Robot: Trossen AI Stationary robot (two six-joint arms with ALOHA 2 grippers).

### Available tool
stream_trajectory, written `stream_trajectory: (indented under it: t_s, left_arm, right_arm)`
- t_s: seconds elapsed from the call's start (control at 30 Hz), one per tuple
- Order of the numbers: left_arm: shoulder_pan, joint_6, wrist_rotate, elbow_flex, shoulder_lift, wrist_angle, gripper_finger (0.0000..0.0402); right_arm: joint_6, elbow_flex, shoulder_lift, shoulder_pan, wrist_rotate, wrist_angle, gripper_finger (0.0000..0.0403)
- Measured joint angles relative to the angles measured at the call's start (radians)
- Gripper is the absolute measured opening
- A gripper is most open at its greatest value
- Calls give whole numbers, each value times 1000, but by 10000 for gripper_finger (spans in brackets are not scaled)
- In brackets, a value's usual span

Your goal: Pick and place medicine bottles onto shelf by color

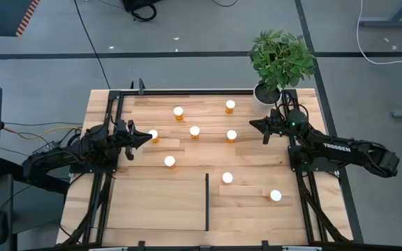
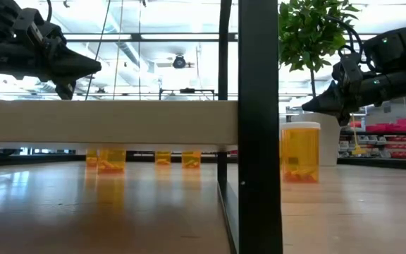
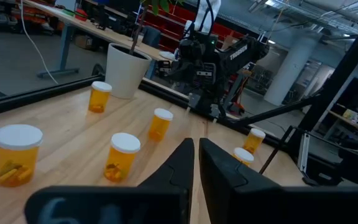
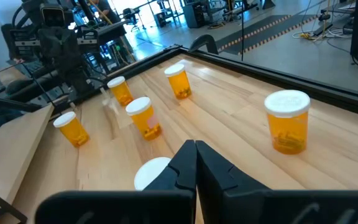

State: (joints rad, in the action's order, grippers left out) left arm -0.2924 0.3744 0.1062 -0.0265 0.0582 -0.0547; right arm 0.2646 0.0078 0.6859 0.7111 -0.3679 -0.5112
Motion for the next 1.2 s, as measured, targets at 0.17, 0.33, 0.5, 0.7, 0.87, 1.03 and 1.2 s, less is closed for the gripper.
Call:
stream_trajectory:
  t_s: [0.17,0.33,0.5,0.7,0.87,1.03,1.2]
  left_arm:
    - [0,0,0,0,0,0,38]
    - [0,0,0,0,0,0,36]
    - [-1,-2,-31,0,0,-18,29]
    - [-3,433,-133,-2,0,-316,32]
    - [0,376,51,-164,38,-188,36]
    - [-1,214,55,-463,245,95,31]
    - [0,58,54,-729,523,219,29]
  right_arm:
    - [0,0,0,0,0,0,6]
    - [0,0,0,0,0,0,6]
    - [0,0,0,0,0,0,6]
    - [0,0,0,0,0,0,6]
    - [0,0,0,0,38,-5,6]
    - [0,0,0,0,67,-7,6]
    - [0,0,0,0,67,-6,6]
